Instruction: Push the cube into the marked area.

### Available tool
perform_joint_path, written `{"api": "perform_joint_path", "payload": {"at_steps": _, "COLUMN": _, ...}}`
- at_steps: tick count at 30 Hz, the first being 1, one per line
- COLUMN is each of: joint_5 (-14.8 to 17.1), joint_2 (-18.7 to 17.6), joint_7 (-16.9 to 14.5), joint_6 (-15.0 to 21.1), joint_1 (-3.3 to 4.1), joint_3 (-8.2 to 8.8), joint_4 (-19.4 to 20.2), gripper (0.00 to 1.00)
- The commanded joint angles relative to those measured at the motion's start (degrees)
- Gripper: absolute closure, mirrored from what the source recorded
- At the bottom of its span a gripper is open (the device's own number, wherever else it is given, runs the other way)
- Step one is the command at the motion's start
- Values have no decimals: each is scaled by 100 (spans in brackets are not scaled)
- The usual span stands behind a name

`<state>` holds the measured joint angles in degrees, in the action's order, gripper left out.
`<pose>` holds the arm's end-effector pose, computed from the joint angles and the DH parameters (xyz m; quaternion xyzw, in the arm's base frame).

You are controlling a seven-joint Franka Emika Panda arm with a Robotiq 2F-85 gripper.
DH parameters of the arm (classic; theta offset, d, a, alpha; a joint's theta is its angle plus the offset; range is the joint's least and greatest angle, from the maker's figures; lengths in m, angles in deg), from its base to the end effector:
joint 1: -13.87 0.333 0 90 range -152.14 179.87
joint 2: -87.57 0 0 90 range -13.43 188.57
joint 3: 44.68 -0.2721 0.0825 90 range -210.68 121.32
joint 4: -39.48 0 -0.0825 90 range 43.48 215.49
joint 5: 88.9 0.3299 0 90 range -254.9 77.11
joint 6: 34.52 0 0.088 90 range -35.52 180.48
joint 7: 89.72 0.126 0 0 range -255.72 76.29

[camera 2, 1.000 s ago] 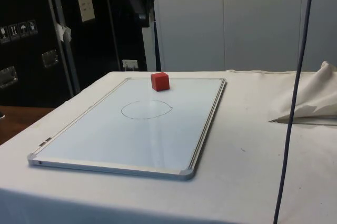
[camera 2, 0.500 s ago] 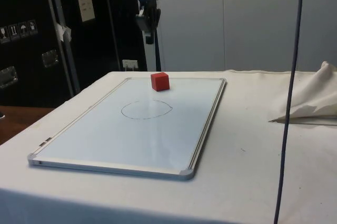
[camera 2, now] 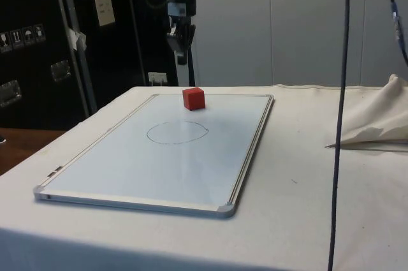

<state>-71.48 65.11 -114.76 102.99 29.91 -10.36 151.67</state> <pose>0.5479 -0.1616 0.2945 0.9975 -0.0223 0.0629 0.0227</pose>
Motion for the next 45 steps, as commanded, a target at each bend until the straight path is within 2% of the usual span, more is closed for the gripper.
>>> {"api": "perform_joint_path", "payload": {"at_steps": 1, "joint_5": 80, "joint_2": -63, "joint_7": -86, "joint_6": 0, "joint_1": -74, "joint_3": -40, "joint_4": -74, "gripper": 100}}
{"api": "perform_joint_path", "payload": {"at_steps": 5, "joint_5": 264, "joint_2": -413, "joint_7": -264, "joint_6": -11, "joint_1": -109, "joint_3": 74, "joint_4": -384, "gripper": 100}}
{"api": "perform_joint_path", "payload": {"at_steps": 6, "joint_5": 218, "joint_2": -355, "joint_7": -206, "joint_6": 0, "joint_1": -46, "joint_3": 109, "joint_4": -315, "gripper": 100}}
{"api": "perform_joint_path", "payload": {"at_steps": 7, "joint_5": 286, "joint_2": -476, "joint_7": -281, "joint_6": -11, "joint_1": -115, "joint_3": 97, "joint_4": -441, "gripper": 100}}
{"api": "perform_joint_path", "payload": {"at_steps": 13, "joint_5": 355, "joint_2": -865, "joint_7": -384, "joint_6": 34, "joint_1": -172, "joint_3": 218, "joint_4": -773, "gripper": 100}}
{"api": "perform_joint_path", "payload": {"at_steps": 14, "joint_5": 321, "joint_2": -877, "joint_7": -332, "joint_6": 6, "joint_1": -115, "joint_3": 281, "joint_4": -762, "gripper": 100}}
{"api": "perform_joint_path", "payload": {"at_steps": 15, "joint_5": 372, "joint_2": -968, "joint_7": -407, "joint_6": 52, "joint_1": -189, "joint_3": 258, "joint_4": -848, "gripper": 100}}
{"api": "perform_joint_path", "payload": {"at_steps": 21, "joint_5": 413, "joint_2": -1249, "joint_7": -493, "joint_6": 92, "joint_1": -229, "joint_3": 378, "joint_4": -1054, "gripper": 100}}
{"api": "perform_joint_path", "payload": {"at_steps": 22, "joint_5": 384, "joint_2": -1226, "joint_7": -447, "joint_6": 63, "joint_1": -178, "joint_3": 418, "joint_4": -1026, "gripper": 100}}
{"api": "perform_joint_path", "payload": {"at_steps": 23, "joint_5": 407, "joint_2": -1341, "joint_7": -516, "joint_6": 120, "joint_1": -246, "joint_3": 418, "joint_4": -1117, "gripper": 100}}
{"api": "perform_joint_path", "payload": {"at_steps": 28, "joint_5": 407, "joint_2": -1593, "joint_7": -579, "joint_6": 189, "joint_1": -298, "joint_3": 527, "joint_4": -1289, "gripper": 100}}
{"api": "perform_joint_path", "payload": {"at_steps": 29, "joint_5": 401, "joint_2": -1633, "joint_7": -590, "joint_6": 201, "joint_1": -309, "joint_3": 544, "joint_4": -1318, "gripper": 100}}
{"api": "perform_joint_path", "payload": {"at_steps": 30, "joint_5": 384, "joint_2": -1616, "joint_7": -544, "joint_6": 172, "joint_1": -258, "joint_3": 584, "joint_4": -1283, "gripper": 100}}
{"api": "perform_joint_path", "payload": {"at_steps": 31, "joint_5": 401, "joint_2": -1679, "joint_7": -596, "joint_6": 206, "joint_1": -321, "joint_3": 561, "joint_4": -1341, "gripper": 100}}
{"api": "perform_joint_path", "payload": {"at_steps": 39, "joint_5": 384, "joint_2": -2034, "joint_7": -756, "joint_6": 252, "joint_1": -344, "joint_3": 722, "joint_4": -1495, "gripper": 100}}
{"api": "perform_joint_path", "payload": {"at_steps": 40, "joint_5": 384, "joint_2": -1982, "joint_7": -710, "joint_6": 212, "joint_1": -298, "joint_3": 751, "joint_4": -1461, "gripper": 100}}
{"api": "perform_joint_path", "payload": {"at_steps": 41, "joint_5": 390, "joint_2": -2063, "joint_7": -785, "joint_6": 258, "joint_1": -344, "joint_3": 728, "joint_4": -1490, "gripper": 100}}
{"api": "perform_joint_path", "payload": {"at_steps": 45, "joint_5": 413, "joint_2": -2189, "joint_7": -900, "joint_6": 292, "joint_1": -344, "joint_3": 728, "joint_4": -1438, "gripper": 100}}
